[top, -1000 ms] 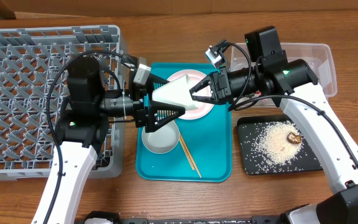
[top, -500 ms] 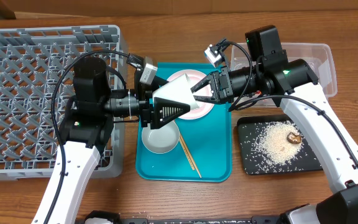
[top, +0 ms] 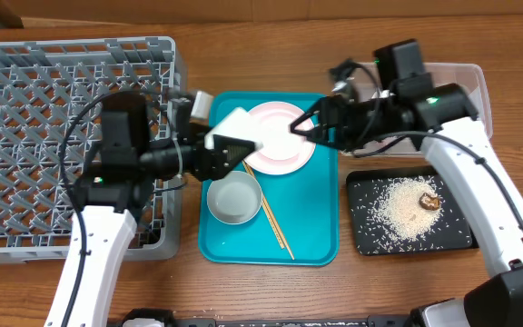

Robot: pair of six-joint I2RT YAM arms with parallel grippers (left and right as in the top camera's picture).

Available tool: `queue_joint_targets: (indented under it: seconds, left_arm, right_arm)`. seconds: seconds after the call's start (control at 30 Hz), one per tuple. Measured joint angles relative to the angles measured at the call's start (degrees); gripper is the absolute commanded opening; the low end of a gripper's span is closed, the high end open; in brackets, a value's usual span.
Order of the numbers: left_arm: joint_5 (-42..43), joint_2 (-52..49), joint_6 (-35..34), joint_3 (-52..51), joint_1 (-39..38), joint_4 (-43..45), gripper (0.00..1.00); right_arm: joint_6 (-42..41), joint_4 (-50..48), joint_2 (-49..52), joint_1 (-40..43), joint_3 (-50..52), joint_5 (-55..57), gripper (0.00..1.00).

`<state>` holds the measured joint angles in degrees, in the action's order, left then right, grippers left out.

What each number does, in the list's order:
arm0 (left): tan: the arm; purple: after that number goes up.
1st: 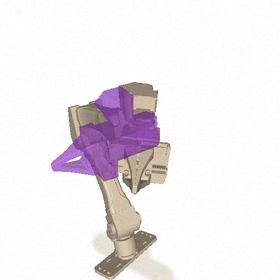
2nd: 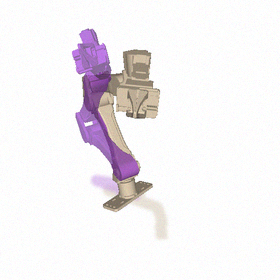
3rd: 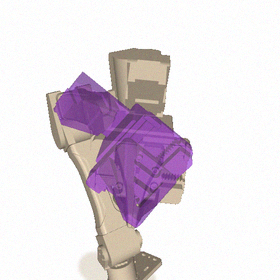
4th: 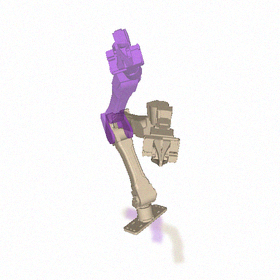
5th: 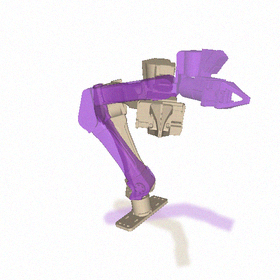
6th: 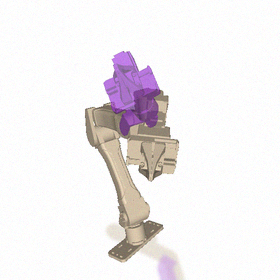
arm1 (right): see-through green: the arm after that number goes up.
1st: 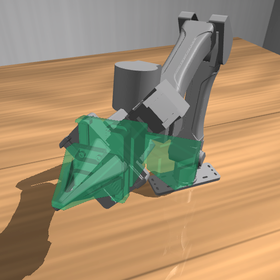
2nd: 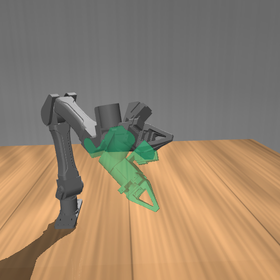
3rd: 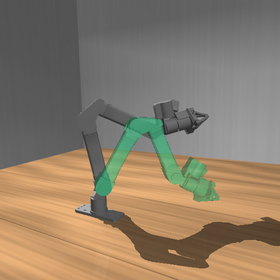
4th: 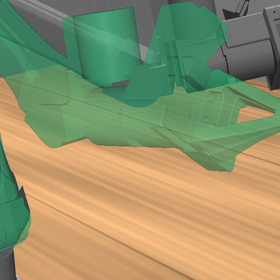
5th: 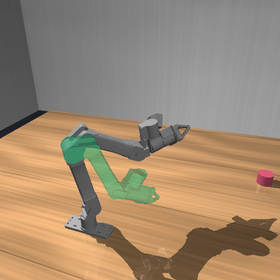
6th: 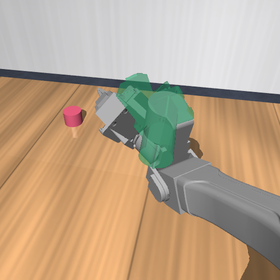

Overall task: Sort waste into correct bins and load items into the dishwasher
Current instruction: 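Carry the white cup with the left gripper and set it in the dish rack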

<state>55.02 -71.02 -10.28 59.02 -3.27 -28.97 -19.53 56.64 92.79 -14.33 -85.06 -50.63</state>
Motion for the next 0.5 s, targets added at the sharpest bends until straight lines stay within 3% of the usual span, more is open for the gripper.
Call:
queue_joint_targets:
  seconds: [0.1, 0.2, 0.3, 0.5]
  left_arm:
    - [-8.13, 0.09, 1.4, 0.28, 4.15, -8.09, 0.31]
    - [-21.0, 0.09, 1.97, 1.29, 12.15, -20.0, 0.05]
    - [-31.12, 0.31, 2.21, 3.67, 18.8, -27.34, 0.04]
    - [-44.54, 0.76, 2.34, 6.93, 28.04, -30.88, 0.11]
  right_arm:
    - [1.7, 4.68, 0.0, 4.92, 0.0, 7.96, 0.58]
    - [4.9, 9.6, -0.22, 10.29, 0.0, 16.76, 0.58]
    - [6.12, 11.82, -1.75, 12.68, 0.0, 23.28, 0.58]
    - [8.37, 13.88, -7.56, 14.58, 0.0, 32.35, 0.58]
